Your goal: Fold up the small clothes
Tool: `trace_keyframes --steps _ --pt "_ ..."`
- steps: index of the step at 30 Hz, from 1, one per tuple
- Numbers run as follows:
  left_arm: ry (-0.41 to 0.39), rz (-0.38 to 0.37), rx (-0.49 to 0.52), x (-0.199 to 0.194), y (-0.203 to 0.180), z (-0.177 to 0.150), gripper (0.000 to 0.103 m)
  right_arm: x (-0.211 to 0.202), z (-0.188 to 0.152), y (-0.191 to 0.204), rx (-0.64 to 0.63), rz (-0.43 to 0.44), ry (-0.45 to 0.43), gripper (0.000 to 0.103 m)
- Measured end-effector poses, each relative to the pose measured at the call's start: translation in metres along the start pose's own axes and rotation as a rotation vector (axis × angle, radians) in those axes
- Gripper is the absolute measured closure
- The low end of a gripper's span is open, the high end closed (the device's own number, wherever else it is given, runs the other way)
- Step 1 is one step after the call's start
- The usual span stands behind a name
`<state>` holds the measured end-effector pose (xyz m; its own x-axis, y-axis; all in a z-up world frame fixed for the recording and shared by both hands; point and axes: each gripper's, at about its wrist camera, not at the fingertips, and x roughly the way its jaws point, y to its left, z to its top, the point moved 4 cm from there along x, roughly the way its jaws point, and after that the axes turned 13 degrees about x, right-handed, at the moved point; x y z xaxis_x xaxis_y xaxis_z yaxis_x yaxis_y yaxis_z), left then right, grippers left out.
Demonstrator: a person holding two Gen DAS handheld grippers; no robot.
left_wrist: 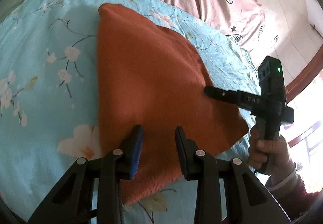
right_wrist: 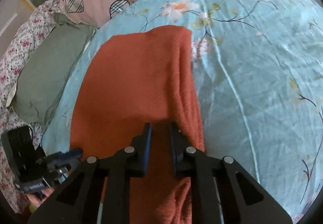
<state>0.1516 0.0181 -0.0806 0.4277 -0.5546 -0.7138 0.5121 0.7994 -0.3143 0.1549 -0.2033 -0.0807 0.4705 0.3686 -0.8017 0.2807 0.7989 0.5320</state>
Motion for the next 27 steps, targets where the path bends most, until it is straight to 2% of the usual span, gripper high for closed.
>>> trace_keyframes --steps 4,6,8,10,12,15,19,22,27 --pt "0.016 0.027 0.006 -0.004 -0.005 -0.014 0.07 -0.015 -0.01 0.005 -0.009 -0.012 -0.018 0.083" --pt "0.019 0.045 0.004 -0.008 -0.007 -0.018 0.07 -0.031 -0.021 0.014 -0.019 0.011 -0.037 0.082" --pt "0.017 0.052 0.001 -0.014 -0.011 -0.022 0.066 -0.042 -0.034 0.023 -0.049 0.036 -0.05 0.075" --pt "0.017 0.063 0.007 -0.017 -0.015 -0.027 0.065 -0.042 -0.048 0.019 -0.086 -0.017 -0.05 0.071" --pt "0.021 0.077 0.01 -0.018 -0.017 -0.032 0.065 -0.029 -0.058 0.005 -0.091 -0.08 -0.022 0.072" --pt "0.031 0.084 0.0 -0.017 -0.017 -0.039 0.066 -0.03 -0.06 -0.004 -0.055 -0.031 -0.035 0.073" --pt "0.029 0.088 -0.009 -0.021 -0.016 -0.041 0.066 -0.029 -0.06 -0.002 -0.064 -0.049 -0.038 0.072" --pt "0.028 0.095 -0.006 -0.023 -0.016 -0.043 0.066 -0.031 -0.06 -0.003 -0.04 -0.028 -0.042 0.072" --pt "0.034 0.124 -0.009 -0.037 -0.015 -0.045 0.064 -0.048 -0.066 0.003 -0.04 -0.039 -0.062 0.071"
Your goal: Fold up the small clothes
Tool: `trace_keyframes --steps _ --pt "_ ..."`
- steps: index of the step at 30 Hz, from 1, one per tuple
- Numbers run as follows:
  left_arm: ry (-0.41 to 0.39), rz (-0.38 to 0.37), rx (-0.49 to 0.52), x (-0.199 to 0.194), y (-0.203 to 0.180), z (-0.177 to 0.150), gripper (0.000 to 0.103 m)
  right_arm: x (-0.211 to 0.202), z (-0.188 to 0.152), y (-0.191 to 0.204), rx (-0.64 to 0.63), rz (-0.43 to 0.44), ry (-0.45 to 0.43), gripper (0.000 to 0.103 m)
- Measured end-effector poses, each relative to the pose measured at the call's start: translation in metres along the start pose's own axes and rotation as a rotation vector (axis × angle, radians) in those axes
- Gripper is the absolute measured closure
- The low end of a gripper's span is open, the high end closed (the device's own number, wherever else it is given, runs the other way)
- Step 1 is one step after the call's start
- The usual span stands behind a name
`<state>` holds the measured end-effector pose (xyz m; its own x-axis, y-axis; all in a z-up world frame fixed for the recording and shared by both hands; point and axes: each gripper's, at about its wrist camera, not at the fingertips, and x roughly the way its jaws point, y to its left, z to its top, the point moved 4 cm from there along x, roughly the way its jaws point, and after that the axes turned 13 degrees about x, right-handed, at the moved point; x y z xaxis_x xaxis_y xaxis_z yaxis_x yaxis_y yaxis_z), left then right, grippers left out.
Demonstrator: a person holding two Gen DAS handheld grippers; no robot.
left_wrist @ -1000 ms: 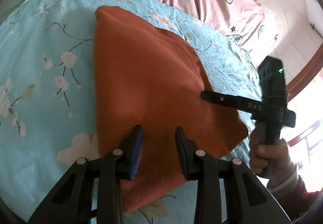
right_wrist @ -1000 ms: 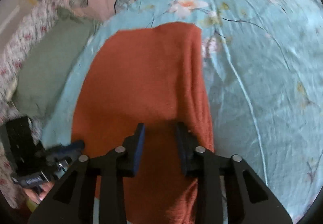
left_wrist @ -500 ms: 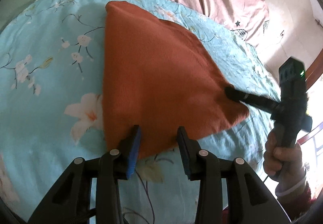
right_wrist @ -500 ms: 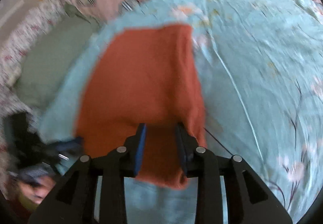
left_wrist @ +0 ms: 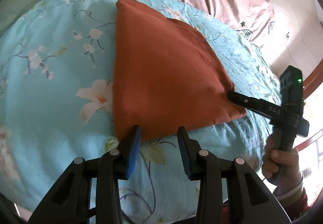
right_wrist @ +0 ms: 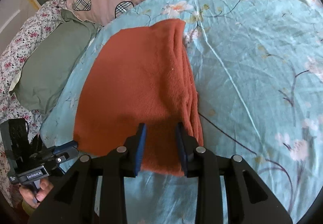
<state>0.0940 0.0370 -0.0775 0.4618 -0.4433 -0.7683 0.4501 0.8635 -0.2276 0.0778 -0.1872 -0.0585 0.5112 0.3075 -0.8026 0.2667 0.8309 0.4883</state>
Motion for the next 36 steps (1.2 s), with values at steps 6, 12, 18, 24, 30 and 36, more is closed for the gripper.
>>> trace_keyframes --steps 6,12,18,24,30,36 --pt "-0.005 0.192 0.043 -0.026 0.002 -0.006 0.041 -0.035 -0.013 0.011 -0.062 -0.025 -0.053 0.044" --pt "0.01 0.349 0.055 -0.041 0.011 -0.014 0.021 -0.057 -0.037 0.016 -0.129 -0.063 -0.072 0.022" --pt "0.016 0.427 0.076 -0.061 0.011 -0.026 0.02 -0.072 -0.061 0.017 -0.185 -0.054 -0.052 0.015" --pt "-0.003 0.526 0.129 -0.075 0.0 -0.032 0.02 -0.073 -0.066 0.021 -0.224 -0.075 -0.042 0.008" --pt "0.02 0.494 0.116 -0.057 0.003 -0.027 0.019 -0.06 -0.064 0.033 -0.256 -0.104 -0.04 0.007" --pt "0.016 0.488 0.14 -0.048 -0.002 -0.013 0.019 -0.047 -0.055 0.041 -0.29 -0.13 -0.021 0.005"
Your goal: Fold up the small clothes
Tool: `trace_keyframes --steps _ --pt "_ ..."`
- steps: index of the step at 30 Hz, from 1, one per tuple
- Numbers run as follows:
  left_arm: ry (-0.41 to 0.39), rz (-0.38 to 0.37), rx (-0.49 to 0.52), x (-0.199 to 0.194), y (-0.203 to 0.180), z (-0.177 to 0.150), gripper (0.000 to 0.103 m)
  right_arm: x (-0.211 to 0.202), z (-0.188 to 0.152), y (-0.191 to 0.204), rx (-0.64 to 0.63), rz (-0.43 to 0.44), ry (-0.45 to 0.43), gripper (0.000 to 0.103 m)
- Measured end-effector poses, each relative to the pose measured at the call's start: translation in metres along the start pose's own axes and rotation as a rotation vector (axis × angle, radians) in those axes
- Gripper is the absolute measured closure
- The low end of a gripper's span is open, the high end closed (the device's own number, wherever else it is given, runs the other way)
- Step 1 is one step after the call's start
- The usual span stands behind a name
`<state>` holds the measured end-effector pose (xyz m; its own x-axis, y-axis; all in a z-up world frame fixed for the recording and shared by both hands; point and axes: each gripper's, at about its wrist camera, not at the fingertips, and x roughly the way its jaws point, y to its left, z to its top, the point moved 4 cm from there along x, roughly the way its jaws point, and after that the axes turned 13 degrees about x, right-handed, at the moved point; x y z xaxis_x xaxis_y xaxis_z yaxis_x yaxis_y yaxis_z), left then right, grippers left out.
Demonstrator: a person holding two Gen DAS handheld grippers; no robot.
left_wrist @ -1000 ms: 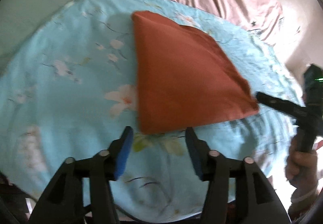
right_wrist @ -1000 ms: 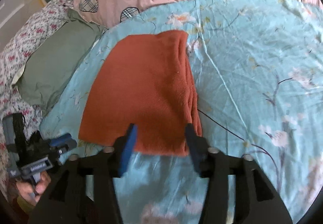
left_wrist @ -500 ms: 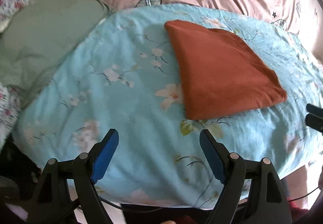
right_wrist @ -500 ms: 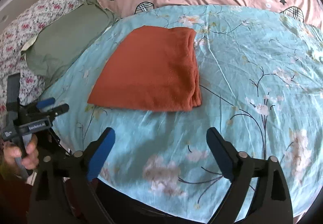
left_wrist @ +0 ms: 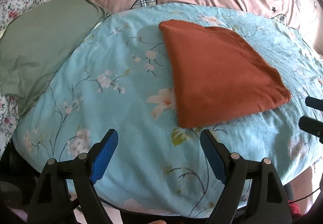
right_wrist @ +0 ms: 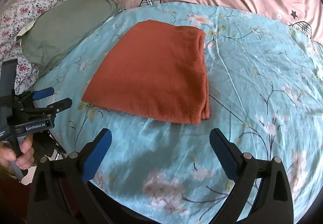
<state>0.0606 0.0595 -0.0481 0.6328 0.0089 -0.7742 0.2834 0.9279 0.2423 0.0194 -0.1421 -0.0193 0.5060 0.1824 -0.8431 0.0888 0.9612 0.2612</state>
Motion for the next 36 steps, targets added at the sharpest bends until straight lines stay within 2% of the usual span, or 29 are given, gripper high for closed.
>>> trace_keyframes --steps 17,36 --pt "-0.034 0.026 -0.008 0.0 0.005 0.052 0.018 0.007 0.057 0.005 0.004 -0.025 -0.013 0.0" --pt "-0.008 0.029 -0.014 0.02 0.002 0.071 0.017 0.029 0.078 0.002 -0.011 -0.037 0.029 0.0"
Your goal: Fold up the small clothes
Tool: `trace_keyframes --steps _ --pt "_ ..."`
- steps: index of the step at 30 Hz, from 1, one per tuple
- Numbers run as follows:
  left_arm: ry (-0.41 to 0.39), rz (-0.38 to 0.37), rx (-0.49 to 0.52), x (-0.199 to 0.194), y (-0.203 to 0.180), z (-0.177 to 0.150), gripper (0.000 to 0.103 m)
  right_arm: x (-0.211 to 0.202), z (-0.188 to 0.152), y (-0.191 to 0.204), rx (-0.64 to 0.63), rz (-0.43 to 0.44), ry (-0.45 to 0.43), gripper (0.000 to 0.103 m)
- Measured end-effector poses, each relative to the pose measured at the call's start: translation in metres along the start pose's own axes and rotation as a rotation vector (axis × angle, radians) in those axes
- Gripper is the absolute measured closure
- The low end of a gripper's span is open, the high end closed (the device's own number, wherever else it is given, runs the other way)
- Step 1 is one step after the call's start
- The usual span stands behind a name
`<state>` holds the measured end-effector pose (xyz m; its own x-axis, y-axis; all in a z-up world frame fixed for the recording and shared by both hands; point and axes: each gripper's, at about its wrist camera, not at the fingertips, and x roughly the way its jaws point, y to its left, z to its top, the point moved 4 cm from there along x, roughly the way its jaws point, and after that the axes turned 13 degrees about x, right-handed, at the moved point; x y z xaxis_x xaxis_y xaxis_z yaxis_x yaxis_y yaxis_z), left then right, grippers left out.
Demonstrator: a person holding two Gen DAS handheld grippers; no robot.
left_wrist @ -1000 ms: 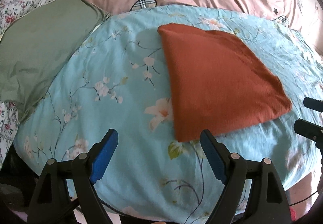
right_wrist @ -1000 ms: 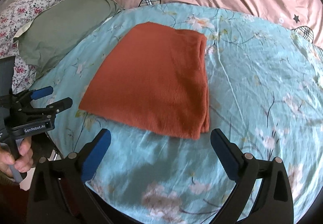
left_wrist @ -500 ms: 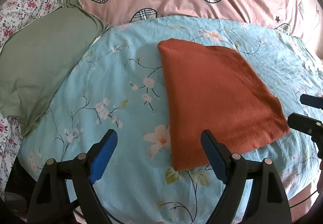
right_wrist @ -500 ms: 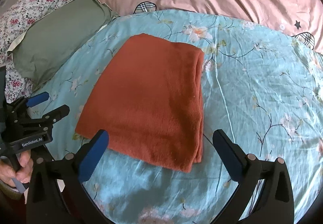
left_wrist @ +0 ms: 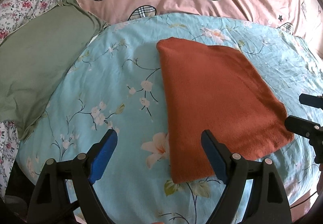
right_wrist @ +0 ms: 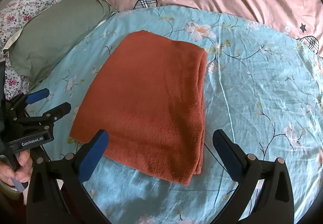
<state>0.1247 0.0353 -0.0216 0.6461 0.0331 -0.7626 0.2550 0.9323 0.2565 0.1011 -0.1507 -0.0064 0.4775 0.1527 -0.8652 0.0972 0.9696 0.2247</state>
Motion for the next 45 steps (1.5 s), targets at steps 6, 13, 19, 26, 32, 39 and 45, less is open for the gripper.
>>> trace_keyframes --steps 6,13,19,26,32,39,45 --pt "0.008 0.007 0.005 0.007 0.0 0.003 0.017 0.008 0.001 -0.001 -0.005 -0.006 0.022 0.0" --pt "0.016 0.008 0.002 0.013 0.001 0.006 0.017 0.012 0.004 0.0 -0.006 -0.007 0.029 0.0" --pt "0.018 0.006 -0.001 0.015 0.002 0.008 0.017 0.014 0.006 -0.002 -0.006 -0.001 0.033 0.0" --pt "0.021 0.003 -0.009 0.017 0.001 0.009 0.017 0.017 0.007 -0.003 -0.004 -0.002 0.033 0.0" --pt "0.018 0.002 -0.008 0.018 0.001 0.01 0.017 0.018 0.009 -0.003 -0.002 0.0 0.029 0.0" --pt "0.009 -0.003 -0.002 0.014 -0.002 0.012 0.017 0.016 0.008 -0.004 0.003 -0.002 0.025 0.0" --pt "0.005 -0.007 -0.002 0.013 -0.002 0.012 0.017 0.014 0.007 -0.006 0.007 0.001 0.026 0.0"
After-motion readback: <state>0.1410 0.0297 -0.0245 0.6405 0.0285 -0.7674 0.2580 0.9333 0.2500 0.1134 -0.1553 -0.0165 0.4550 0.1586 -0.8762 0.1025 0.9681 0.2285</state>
